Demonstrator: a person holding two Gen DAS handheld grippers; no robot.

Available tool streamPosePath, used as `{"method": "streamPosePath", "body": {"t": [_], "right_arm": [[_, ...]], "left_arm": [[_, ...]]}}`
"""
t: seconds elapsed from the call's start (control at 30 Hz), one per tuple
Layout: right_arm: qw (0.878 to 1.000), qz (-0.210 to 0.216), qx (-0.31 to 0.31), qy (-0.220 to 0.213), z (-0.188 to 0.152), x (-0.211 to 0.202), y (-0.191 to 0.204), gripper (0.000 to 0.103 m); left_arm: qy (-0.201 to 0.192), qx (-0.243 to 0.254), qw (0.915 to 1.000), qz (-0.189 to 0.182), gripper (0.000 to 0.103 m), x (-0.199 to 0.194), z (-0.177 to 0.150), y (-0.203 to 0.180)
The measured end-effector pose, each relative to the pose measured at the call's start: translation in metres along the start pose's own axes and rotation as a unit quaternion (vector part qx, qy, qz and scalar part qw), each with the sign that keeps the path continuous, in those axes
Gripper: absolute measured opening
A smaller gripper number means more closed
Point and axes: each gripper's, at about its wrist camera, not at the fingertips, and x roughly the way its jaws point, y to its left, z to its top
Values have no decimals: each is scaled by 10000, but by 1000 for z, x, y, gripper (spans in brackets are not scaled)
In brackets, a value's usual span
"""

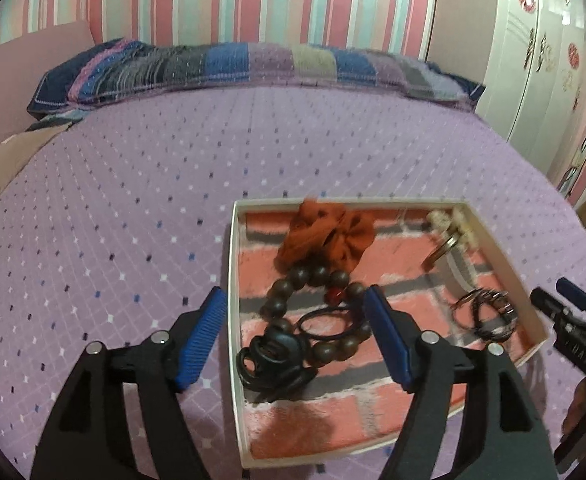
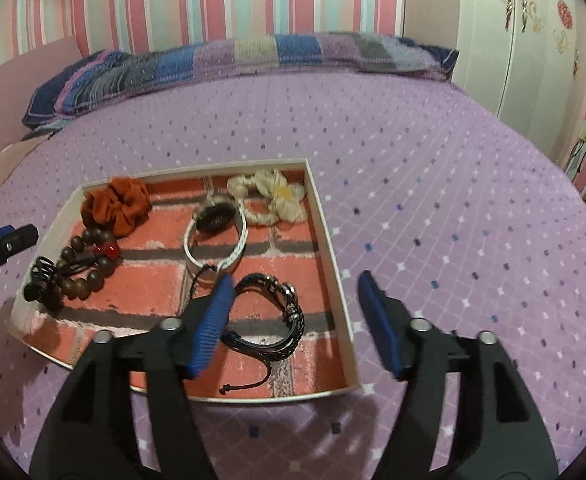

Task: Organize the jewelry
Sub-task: 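Open both tools to release the clip and bracelet into the tray, then move both tools toward the brown pendant and black scrunchie on the bed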

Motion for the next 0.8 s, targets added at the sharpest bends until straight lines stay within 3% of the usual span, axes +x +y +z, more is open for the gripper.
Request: {"method": "streamPosePath", "body": {"t": [0.2, 0.27, 0.5, 0.8], "right_arm": [[9989, -69, -19, -467, -9, -47, 0, 96], [9983, -74, -46, -569, -14, -59, 1, 98], [9963, 18, -81, -854, -33, -107, 5, 99], [9957, 204, -206, -885, -59, -148, 15, 99]], "left_arm": [[-517, -25, 9986, 44, 88, -59, 5, -3], [-709, -79, 9974, 96, 93, -81, 1, -2], [-961, 9, 9945, 426, 97, -131, -21, 6], [-918, -20, 9951, 356, 99, -170, -72, 9]]}}
